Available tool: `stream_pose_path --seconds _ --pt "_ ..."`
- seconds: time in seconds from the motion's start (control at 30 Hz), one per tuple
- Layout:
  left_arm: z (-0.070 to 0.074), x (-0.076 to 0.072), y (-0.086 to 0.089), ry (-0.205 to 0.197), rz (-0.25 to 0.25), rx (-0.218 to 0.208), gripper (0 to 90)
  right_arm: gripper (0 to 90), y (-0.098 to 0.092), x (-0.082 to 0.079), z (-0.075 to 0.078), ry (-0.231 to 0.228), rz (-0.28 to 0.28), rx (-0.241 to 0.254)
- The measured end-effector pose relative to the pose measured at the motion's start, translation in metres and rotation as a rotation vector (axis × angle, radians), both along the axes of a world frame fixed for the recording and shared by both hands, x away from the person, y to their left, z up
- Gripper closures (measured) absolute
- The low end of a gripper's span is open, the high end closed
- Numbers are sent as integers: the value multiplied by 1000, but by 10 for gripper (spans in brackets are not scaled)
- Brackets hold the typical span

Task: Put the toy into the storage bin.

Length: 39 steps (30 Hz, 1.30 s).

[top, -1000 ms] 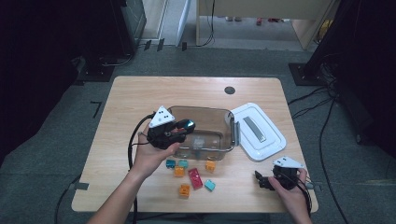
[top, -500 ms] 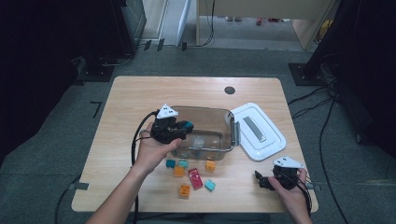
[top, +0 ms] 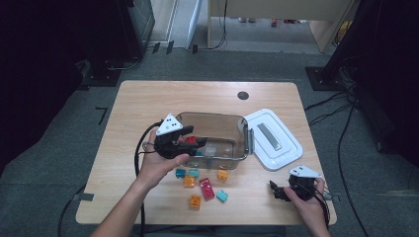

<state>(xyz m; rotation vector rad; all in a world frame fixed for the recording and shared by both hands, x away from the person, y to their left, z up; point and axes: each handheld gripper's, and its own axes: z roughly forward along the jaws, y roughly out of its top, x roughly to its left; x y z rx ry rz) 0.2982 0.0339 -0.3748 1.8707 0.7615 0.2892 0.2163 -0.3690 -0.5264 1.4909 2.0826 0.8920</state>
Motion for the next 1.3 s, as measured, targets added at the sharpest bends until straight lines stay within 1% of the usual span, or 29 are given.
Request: stream_pose_path --seconds 0.1,0.23,0.3,0.33,0.4,0.5,0.57,0.6,0.7,0.73,0.77,0.8,0.87,0.93,1.0,1.07,1.17,1.23,1.3 --pt "-1 -9 7 -44 -8 -22 279 0 0 0 0 -1 0 0" --pt "-5 -21 20 -76 -15 -70 233 0 0 0 0 1 -1 1" --pt "-8 -27 27 -93 -18 -84 213 0 0 0 0 2 0 -1" --pt "-10 -31 31 -103 -30 -93 199 0 0 0 0 2 0 -1" --pt "-13 -38 38 -114 -38 -108 167 0 0 0 0 2 0 -1" --pt "-18 -49 49 -128 -45 -121 150 0 0 0 0 2 -1 0" --pt "-22 -55 54 -138 -63 -105 140 0 0 0 0 2 0 0" --pt "-25 -60 57 -147 -63 -93 137 0 0 0 0 2 0 -1" --pt "-33 -67 65 -142 -59 -94 138 0 0 0 0 2 -1 -1" --pt "-33 -67 65 -142 -59 -94 138 0 0 0 0 2 -1 -1" --pt "-38 -71 70 -133 -51 -104 138 0 0 0 0 2 -2 -1" --pt "-38 -71 70 -133 -51 -104 138 0 0 0 0 2 -2 -1" --pt "-46 -75 75 -127 -40 -109 138 0 0 0 0 2 -2 -1" --pt "-52 -77 79 -133 -33 -100 138 0 0 0 0 2 -3 -1" --pt "-59 -78 82 -132 -26 -98 141 0 0 0 0 2 -3 -1" --pt "-67 -78 85 -125 -21 -108 141 0 0 0 0 2 -3 0" --pt "-79 -77 86 -117 -8 -82 146 0 0 0 0 2 -3 -1" --pt "-87 -75 87 -117 -4 -77 151 0 0 0 0 2 -3 0" --pt "-93 -74 87 -100 -12 -72 151 0 0 0 0 2 -3 -1"
